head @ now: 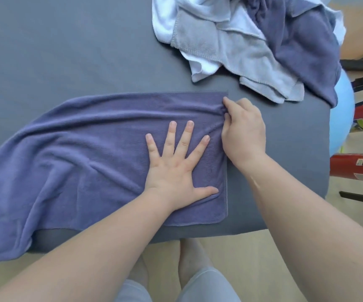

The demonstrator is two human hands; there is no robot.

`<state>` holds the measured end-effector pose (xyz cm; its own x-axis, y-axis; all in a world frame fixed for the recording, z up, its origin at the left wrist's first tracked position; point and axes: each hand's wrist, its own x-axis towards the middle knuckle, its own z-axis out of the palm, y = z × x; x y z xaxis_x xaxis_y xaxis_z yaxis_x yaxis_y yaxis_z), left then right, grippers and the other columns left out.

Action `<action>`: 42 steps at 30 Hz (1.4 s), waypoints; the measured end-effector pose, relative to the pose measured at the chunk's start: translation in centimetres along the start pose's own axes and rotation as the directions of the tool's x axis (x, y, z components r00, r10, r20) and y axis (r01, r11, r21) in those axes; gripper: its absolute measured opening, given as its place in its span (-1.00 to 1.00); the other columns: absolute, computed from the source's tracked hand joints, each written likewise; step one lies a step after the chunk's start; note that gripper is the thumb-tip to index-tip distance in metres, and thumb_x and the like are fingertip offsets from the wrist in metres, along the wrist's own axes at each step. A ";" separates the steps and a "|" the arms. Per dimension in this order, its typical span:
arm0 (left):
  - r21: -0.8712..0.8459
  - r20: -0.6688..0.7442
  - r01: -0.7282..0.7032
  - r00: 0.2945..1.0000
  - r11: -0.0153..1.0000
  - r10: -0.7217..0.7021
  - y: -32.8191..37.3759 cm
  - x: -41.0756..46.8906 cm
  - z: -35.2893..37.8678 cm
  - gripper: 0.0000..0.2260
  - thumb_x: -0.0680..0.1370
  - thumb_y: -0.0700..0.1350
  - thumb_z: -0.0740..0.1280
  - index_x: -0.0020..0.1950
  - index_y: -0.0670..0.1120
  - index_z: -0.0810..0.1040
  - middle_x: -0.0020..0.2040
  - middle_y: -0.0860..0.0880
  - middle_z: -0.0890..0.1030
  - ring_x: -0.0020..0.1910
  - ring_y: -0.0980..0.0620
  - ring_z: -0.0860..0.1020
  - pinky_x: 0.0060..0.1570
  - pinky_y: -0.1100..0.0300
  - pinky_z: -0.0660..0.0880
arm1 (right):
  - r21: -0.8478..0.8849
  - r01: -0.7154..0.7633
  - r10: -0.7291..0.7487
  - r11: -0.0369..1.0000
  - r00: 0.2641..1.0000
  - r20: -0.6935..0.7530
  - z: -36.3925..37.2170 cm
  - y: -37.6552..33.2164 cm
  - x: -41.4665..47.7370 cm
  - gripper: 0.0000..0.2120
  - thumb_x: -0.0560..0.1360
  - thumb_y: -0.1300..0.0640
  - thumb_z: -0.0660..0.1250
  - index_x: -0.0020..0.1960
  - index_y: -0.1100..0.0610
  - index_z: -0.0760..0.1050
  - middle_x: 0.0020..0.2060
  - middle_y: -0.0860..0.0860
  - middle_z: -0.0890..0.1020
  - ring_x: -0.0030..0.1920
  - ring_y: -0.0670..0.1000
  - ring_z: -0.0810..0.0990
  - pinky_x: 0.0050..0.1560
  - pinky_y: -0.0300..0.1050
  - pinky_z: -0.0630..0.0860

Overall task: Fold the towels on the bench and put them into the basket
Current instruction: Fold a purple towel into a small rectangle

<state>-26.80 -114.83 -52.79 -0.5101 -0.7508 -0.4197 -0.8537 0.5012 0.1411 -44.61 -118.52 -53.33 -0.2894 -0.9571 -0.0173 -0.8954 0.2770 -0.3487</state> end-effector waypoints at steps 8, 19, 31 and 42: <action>-0.077 0.015 0.026 1.000 0.997 -0.024 4.8 2.0 -0.5 0.03 0.32 0.64 -0.04 0.59 0.13 -0.33 0.55 -0.12 -0.47 0.50 -0.25 -0.47 0.31 -0.54 -0.27 | -0.089 0.028 -0.033 0.996 0.997 -0.066 -2.2 2.4 -2.5 -0.54 0.61 -0.01 0.21 0.47 0.12 0.43 0.40 0.20 0.43 0.39 0.26 0.39 0.39 0.22 0.32; -0.210 -0.208 0.234 0.938 0.949 -0.277 -8.9 -5.5 -1.0 -0.34 0.54 0.26 0.17 0.56 -0.02 0.23 0.61 -0.15 0.11 0.60 -0.24 -0.03 0.44 -0.44 -0.09 | -0.224 0.058 0.032 0.973 0.924 0.381 -0.4 -0.9 -7.0 -0.27 0.57 -0.40 -0.11 0.64 -0.06 0.02 0.64 0.10 -0.14 0.61 0.24 -0.25 0.52 0.39 -0.23; -0.293 -0.021 0.573 0.796 0.765 -0.604 -27.0 -7.6 -5.7 -0.86 0.56 0.03 0.32 -0.13 0.02 0.57 -0.17 0.00 0.61 -0.06 -0.15 0.55 -0.13 0.05 0.48 | -0.121 0.285 -0.215 0.951 0.888 0.406 7.8 -21.2 -7.6 -0.27 0.58 -0.42 -0.09 0.64 -0.12 -0.11 0.62 0.09 -0.26 0.58 0.24 -0.35 0.48 0.46 -0.26; -0.396 0.097 0.397 0.915 0.828 -0.392 -25.6 -11.9 -3.7 -0.80 0.48 0.12 0.43 -0.11 0.05 0.48 -0.22 0.09 0.51 -0.15 -0.06 0.53 -0.22 0.08 0.45 | -0.169 0.274 -0.208 0.947 0.920 0.331 9.6 -20.5 -8.2 -0.20 0.51 -0.46 0.01 0.64 -0.14 -0.05 0.64 0.10 -0.15 0.61 0.26 -0.21 0.50 0.44 -0.18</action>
<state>0.70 -120.32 -48.07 -0.1222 -0.8415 -0.5263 -0.9508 -0.0529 0.3054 -20.62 -117.21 -55.05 0.0318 -0.9666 -0.2542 -0.9842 0.0140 -0.1765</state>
